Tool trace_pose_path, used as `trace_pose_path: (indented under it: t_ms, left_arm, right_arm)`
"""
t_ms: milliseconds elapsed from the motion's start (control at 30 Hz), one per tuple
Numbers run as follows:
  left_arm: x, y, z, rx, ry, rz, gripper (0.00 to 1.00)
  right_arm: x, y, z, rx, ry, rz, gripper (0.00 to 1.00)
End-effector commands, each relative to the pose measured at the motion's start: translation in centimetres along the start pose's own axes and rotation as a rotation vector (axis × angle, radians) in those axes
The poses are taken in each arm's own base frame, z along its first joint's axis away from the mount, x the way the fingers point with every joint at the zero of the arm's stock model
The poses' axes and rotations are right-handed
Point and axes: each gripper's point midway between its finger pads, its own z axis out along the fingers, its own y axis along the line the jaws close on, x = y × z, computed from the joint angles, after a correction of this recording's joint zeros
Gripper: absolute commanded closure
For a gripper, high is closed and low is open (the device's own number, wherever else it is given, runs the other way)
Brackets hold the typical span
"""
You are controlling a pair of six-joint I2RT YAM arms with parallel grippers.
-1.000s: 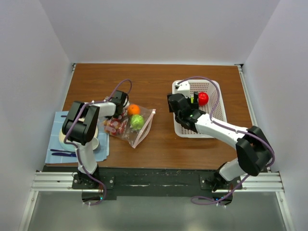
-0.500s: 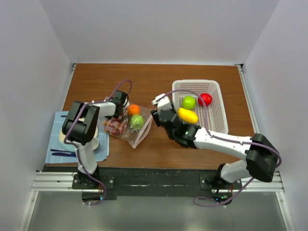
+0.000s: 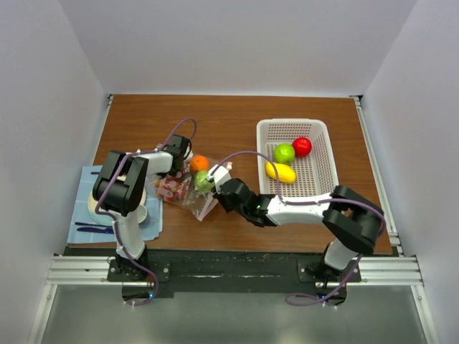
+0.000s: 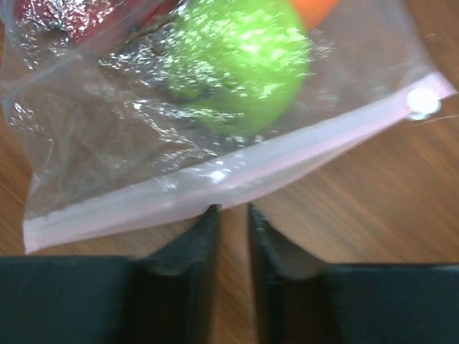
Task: Open the zip-top bag and remove the fake food
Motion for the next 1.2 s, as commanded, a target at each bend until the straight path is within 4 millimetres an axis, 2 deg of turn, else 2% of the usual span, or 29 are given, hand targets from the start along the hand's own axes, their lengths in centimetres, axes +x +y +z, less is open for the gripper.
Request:
trace_pose_path:
  t_ms: [0,133,167,200,233,267,333,367,433,500,533,567,633,667,800,900,1000,1067,1100,1133,1167]
  left_arm:
    - [4.1,-8.4,1.3,0.307,0.102,0.185,1.0]
    - [4.1,-8.5,1.4,0.308,0.102,0.187,1.0]
    - [4.1,-8.5,1.4,0.311,0.104,0.187,1.0]
    - [4.1,-8.5,1.4,0.311,0.104,0.189,1.0]
    - [4.1,-8.6,1.4,0.312,0.105,0.188,1.0]
    - [4.1,-8.6,1.4,0.312,0.105,0.19,1.0]
    - [4.2,-8.6,1.4,0.314,0.105,0.19,1.0]
    - [4.1,-8.6,1.4,0.313,0.103,0.192,1.0]
    - [4.2,-8.7,1.5,0.316,0.107,0.193,1.0]
    - [4.3,-8.8,1.5,0.319,0.108,0.196,1.0]
    - [4.3,-8.8,1.5,0.319,0.108,0.195,1.0]
    - [4.3,-8.9,1.5,0.321,0.109,0.196,1.0]
    - [4.4,-8.9,1.5,0.323,0.111,0.201,1.0]
    - [4.4,-9.0,1.5,0.325,0.111,0.203,1.0]
    - [4.5,-9.1,1.5,0.331,0.113,0.207,1.0]
    - [4.5,-9.1,1.5,0.333,0.112,0.208,1.0]
    - [4.6,-9.2,1.5,0.333,0.113,0.211,1.0]
    - [4.6,-9.1,1.5,0.331,0.113,0.21,1.0]
    - [4.7,-9.1,1.4,0.331,0.115,0.211,1.0]
    - [4.6,-9.0,1.4,0.328,0.11,0.209,1.0]
    - [4.6,-9.1,1.4,0.329,0.111,0.209,1.0]
  right_arm:
    - [-3.1,2.3,1.6,-0.087,-0.085,0.042,0.66]
    - [-3.3,2.8,2.9,-0.089,-0.097,0.036,0.65]
    - [-4.1,2.8,3.1,-0.088,-0.119,0.037,0.51]
    - [-4.1,2.9,3.4,-0.085,-0.122,0.035,0.41]
    - [-4.3,2.7,3.6,-0.079,-0.13,0.035,0.25]
    - [-5.1,2.7,3.7,-0.066,-0.152,0.035,0.19]
    - [-5.2,2.6,4.4,-0.053,-0.159,0.026,0.13]
    - [-6.0,2.6,4.6,-0.047,-0.186,0.018,0.12]
    - [-5.8,2.1,5.5,-0.012,-0.192,0.009,0.09]
    - [-6.8,2.1,6.1,0.004,-0.218,0.007,0.09]
    - [-6.1,2.1,6.8,0.01,-0.203,0.0,0.08]
    - [-6.9,2.2,7.0,0.013,-0.225,-0.003,0.08]
    - [-6.3,2.2,8.0,0.03,-0.218,-0.02,0.07]
    - [-6.9,2.3,8.4,0.034,-0.232,-0.014,0.06]
    - [-6.2,2.2,10.0,0.056,-0.21,-0.048,0.06]
    - [-6.2,2.6,10.3,0.036,-0.21,-0.043,0.09]
    - [-7.1,3.1,9.5,-0.001,-0.231,-0.029,0.19]
    - [-7.0,3.1,8.7,-0.019,-0.223,-0.035,0.36]
    - [-8.1,2.8,7.7,-0.019,-0.244,-0.028,0.45]
    - [-8.3,2.7,7.1,-0.021,-0.249,-0.026,0.62]
    - [-7.5,2.6,6.4,-0.027,-0.234,0.001,0.7]
